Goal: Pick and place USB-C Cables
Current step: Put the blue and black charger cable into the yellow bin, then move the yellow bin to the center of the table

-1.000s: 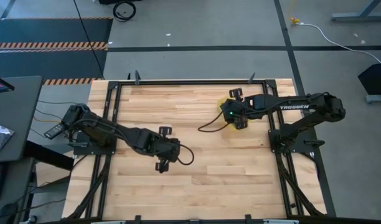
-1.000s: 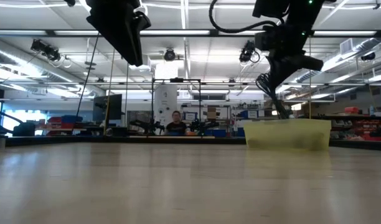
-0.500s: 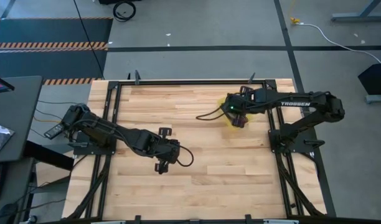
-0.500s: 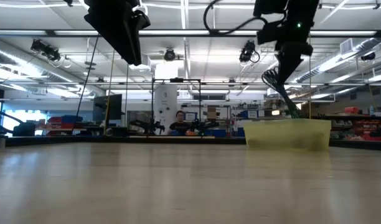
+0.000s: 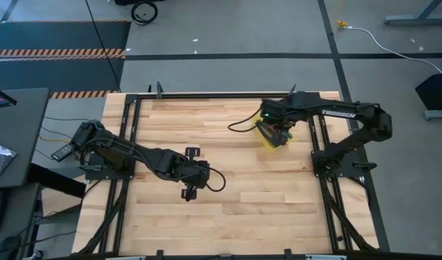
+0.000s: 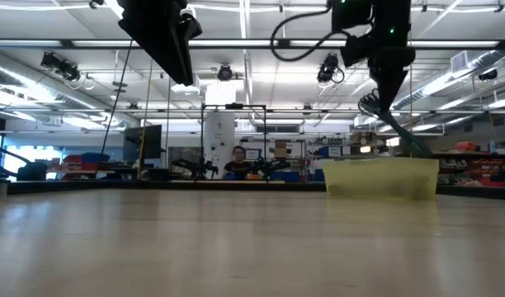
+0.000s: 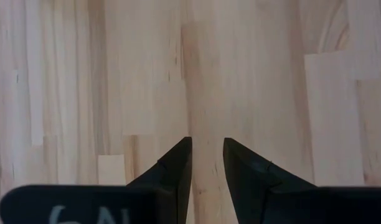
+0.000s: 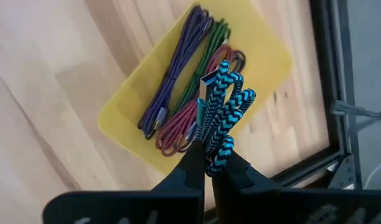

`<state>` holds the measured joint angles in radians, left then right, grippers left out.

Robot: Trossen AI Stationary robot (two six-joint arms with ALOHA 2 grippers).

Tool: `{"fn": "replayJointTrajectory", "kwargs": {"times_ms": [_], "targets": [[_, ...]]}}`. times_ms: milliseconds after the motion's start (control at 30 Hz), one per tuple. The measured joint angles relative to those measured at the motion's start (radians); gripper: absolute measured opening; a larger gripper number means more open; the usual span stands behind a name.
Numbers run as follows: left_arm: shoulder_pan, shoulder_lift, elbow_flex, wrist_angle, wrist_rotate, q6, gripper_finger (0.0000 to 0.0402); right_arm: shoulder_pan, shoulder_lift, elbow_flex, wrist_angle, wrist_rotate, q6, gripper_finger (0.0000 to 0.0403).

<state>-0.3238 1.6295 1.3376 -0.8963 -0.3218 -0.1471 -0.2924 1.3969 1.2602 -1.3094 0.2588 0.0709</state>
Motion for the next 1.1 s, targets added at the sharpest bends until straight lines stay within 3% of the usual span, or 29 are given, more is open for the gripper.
{"fn": "replayJointTrajectory", "kwargs": {"times_ms": [367,600,900,1100], "targets": [[-0.008,0.000,0.000,0.002,0.000,-0.024,0.0098,-0.101,0.208,0.000,0.041,-0.045,-0.049,0.0016],[-0.042,0.000,0.000,0.002,0.000,-0.034,0.0098,-0.157,0.285,-0.001,0.117,-0.045,-0.068,0.0073],[-0.100,0.000,0.000,0.001,0.000,-0.083,0.0098,-0.144,0.239,-0.001,0.180,-0.042,-0.096,0.0168],[-0.130,0.000,0.000,0.001,0.000,-0.110,0.0098,-0.102,0.163,-0.001,0.176,-0.127,-0.008,0.0188]]}}
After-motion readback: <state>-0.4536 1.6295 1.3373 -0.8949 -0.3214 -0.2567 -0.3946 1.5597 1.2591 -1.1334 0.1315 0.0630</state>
